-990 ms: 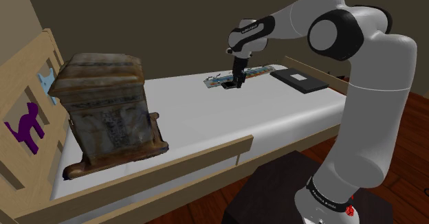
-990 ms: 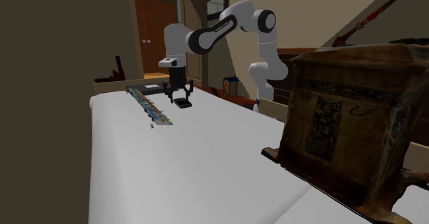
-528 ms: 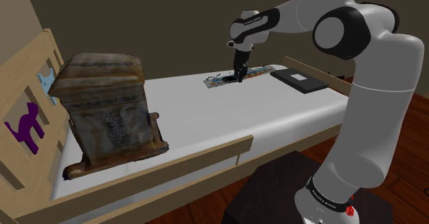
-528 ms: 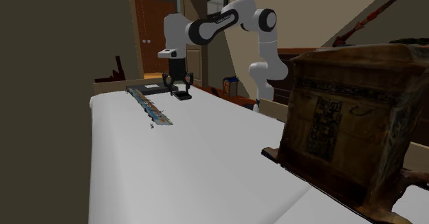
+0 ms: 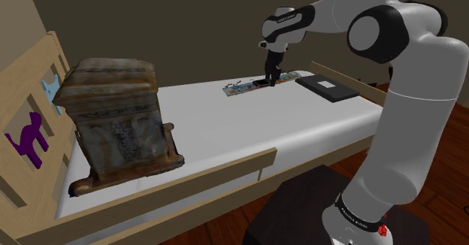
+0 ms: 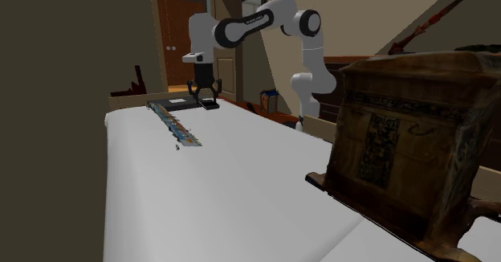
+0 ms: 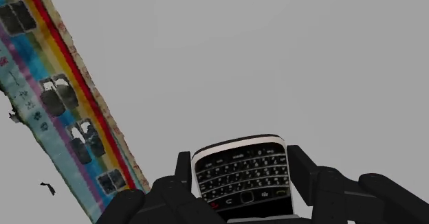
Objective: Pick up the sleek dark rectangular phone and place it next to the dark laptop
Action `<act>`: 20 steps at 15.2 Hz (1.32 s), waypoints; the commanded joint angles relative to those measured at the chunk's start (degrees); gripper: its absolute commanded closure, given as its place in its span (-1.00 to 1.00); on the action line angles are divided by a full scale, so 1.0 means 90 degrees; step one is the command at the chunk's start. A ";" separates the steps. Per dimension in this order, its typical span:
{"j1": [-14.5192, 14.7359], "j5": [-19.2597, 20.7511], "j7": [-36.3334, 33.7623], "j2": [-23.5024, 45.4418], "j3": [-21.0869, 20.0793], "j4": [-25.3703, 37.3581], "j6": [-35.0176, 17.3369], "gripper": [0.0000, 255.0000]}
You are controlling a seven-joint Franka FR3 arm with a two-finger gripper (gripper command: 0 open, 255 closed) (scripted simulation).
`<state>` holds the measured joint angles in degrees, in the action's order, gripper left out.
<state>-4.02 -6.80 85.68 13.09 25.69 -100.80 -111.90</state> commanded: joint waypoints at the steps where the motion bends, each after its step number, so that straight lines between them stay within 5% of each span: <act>1: -0.0149 0.0014 0.0257 -0.0072 0.0101 -0.0079 0.0000 1.00; 11: -0.1087 -0.0172 0.1738 0.0122 0.0606 0.0097 0.0082 1.00; 20: -0.2167 -0.0615 0.3134 0.0840 0.0921 0.0951 0.0396 1.00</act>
<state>-22.03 -11.58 112.04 19.41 33.72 -93.49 -108.59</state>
